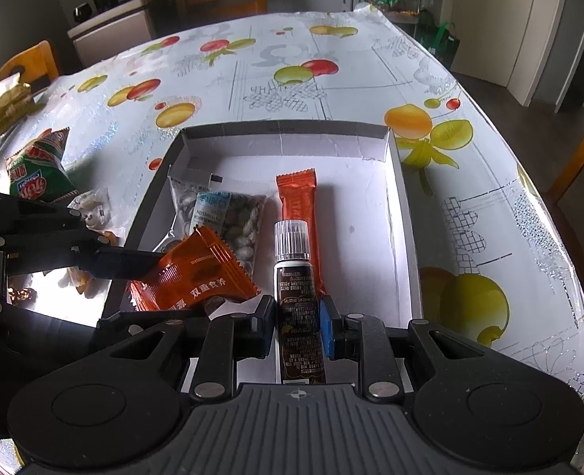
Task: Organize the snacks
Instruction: 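Open right tool to set the tube down while left tool releases the packet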
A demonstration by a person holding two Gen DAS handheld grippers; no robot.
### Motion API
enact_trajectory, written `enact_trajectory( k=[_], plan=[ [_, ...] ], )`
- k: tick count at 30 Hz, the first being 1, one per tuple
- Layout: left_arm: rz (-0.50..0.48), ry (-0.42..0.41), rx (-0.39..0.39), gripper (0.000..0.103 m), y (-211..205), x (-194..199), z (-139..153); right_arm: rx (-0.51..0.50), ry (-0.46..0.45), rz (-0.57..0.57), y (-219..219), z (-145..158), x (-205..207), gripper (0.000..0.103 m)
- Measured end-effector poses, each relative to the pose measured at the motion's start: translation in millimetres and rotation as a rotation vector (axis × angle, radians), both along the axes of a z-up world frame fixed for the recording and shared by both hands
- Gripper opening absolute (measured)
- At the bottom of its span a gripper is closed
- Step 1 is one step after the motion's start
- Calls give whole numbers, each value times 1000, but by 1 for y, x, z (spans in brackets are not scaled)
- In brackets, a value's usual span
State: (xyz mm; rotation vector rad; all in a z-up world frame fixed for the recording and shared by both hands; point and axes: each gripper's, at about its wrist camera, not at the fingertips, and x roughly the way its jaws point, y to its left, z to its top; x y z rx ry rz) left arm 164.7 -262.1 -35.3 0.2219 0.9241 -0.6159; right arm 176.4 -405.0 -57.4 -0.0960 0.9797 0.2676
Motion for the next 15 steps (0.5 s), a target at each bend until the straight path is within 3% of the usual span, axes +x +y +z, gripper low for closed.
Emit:
enact_trajectory(
  k=[4, 6, 15],
  plan=[
    [-1, -1, 2, 42, 0, 0, 1, -12, 7, 3, 1, 0, 1, 26],
    [-4, -7, -6, 53, 1, -1, 2, -16, 8, 1, 1, 0, 1, 26],
    [-5, -27, -1, 58, 4, -7, 9, -16, -22, -17, 0, 9, 1, 26]
  ],
)
